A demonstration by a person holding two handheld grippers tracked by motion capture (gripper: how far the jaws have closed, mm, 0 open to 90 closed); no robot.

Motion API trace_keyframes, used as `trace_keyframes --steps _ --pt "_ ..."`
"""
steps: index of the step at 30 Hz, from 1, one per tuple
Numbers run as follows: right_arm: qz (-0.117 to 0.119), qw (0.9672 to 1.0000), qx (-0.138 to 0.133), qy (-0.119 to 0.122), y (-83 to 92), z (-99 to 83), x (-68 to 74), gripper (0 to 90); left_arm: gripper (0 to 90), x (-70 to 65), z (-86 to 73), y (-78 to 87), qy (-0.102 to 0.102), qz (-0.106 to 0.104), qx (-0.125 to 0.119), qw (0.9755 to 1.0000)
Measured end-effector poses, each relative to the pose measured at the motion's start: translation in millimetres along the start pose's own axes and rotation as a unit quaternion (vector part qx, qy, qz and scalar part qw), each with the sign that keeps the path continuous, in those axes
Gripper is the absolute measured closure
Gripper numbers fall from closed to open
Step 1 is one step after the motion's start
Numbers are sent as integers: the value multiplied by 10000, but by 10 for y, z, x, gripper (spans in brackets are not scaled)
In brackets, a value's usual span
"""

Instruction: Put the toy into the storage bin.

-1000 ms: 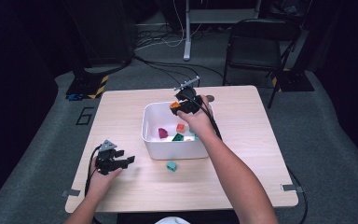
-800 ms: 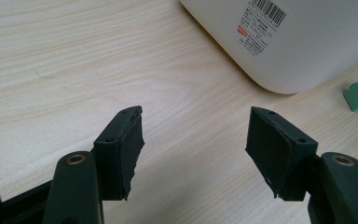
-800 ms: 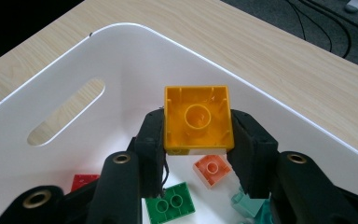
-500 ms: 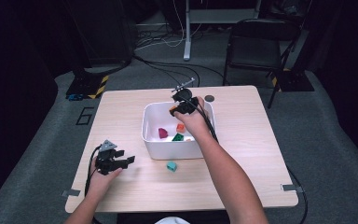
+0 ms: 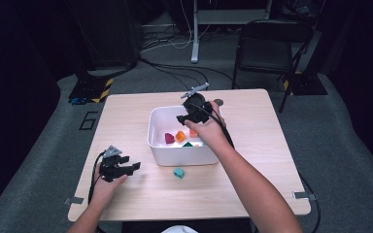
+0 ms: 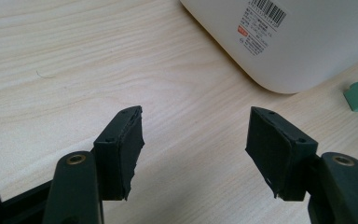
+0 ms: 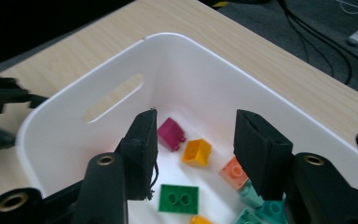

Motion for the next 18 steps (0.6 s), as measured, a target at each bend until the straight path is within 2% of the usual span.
trace_keyframes --steps 3,4,7,18 --pt "167 9997 -139 100 190 -76 108 485 360 -3 3 -2 2 0 2 10000" --pt "194 9994 -187 212 228 -92 118 483 360 -3 3 -5 5 -8 12 10000" --pt "339 9988 -242 248 400 -191 218 484 360 -5 6 -16 0 -10 15 10000" --pt "613 9965 -200 524 661 -575 491 484 360 -30 48 -53 -19 -42 -36 10000"
Point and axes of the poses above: each handheld gripper's, and its own axes: y roughly backward along the jaws, z roughly out of its top, x roughly to its left, the point moved 3 cm from there along -y, roughly forward along the jaws, and after that the axes turned 7 degrees about -y, right-handed, at the moved point
